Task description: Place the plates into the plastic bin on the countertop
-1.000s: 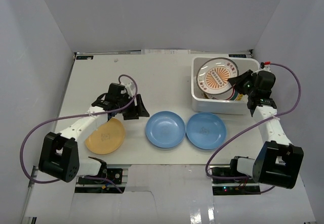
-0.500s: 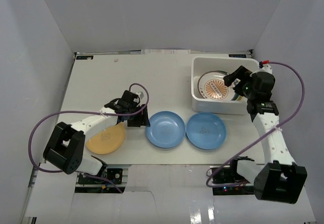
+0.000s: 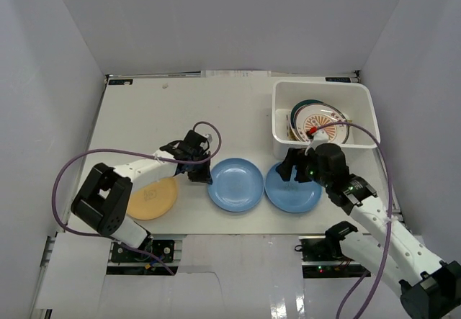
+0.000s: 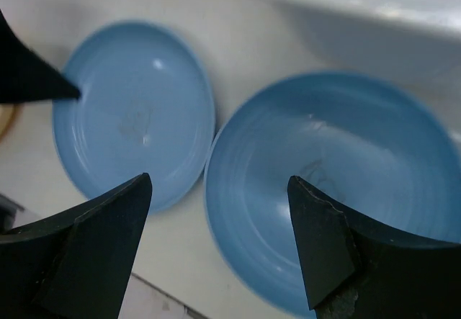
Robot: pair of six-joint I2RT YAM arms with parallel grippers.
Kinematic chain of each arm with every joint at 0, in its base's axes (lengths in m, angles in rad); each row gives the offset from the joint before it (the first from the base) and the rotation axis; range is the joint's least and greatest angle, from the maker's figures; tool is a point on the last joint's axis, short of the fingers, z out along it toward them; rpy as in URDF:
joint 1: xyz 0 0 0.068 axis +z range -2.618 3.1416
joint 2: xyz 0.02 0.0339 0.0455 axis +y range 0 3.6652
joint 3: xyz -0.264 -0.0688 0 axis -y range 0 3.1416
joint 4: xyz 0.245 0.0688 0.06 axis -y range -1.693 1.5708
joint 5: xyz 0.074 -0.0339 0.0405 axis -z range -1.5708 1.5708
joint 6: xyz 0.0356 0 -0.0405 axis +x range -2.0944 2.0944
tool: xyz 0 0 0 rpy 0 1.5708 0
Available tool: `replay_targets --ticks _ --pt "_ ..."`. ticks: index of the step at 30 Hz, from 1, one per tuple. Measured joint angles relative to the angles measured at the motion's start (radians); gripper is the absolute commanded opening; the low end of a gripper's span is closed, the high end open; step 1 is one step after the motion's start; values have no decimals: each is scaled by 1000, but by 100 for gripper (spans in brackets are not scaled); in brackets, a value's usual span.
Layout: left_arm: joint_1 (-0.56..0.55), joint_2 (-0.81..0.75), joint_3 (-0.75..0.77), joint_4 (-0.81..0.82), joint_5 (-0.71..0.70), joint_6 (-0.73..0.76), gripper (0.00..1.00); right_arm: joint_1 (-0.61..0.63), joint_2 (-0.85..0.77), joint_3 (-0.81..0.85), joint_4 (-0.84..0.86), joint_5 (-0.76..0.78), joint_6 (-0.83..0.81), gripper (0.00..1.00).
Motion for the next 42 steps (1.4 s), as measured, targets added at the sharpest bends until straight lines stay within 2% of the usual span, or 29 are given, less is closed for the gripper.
replay_targets --ticks 5,10,12,13,14,17,18,20,23,30,33,35,39,42 --pt "0 -53 34 -54 -61 25 0 235 0 -62 -85 33 0 82" --pt "32 -143 129 -150 -149 68 0 385 103 -88 -75 115 7 81" --pt "62 -195 174 -182 -195 92 0 414 166 -92 -64 142 6 74" --pt "83 -222 196 -194 -215 105 0 426 207 -92 -50 156 3 68" --pt "105 -245 213 -204 -226 115 0 439 254 -92 -31 167 1 50" --pt "175 -314 243 -219 -251 138 0 492 386 -81 -8 225 0 14" --pt "193 -330 248 -225 -260 145 0 520 428 -64 -8 259 -8 10" --pt "215 -352 259 -240 -269 157 0 571 474 5 -18 349 -5 8" --pt "227 -359 278 -257 -268 168 0 649 489 99 -54 406 2 8" --pt "232 -360 358 -269 -276 167 0 792 369 443 -156 408 9 8" --pt "232 -372 390 -264 -276 163 0 779 319 624 -164 488 -53 8" --pt "232 -378 409 -263 -266 159 0 703 308 715 -159 506 -111 8" --pt "231 -375 425 -242 -209 143 0 319 341 768 -123 468 -226 8" --pt "200 -343 450 -235 -173 128 0 118 425 765 -122 438 -283 8"
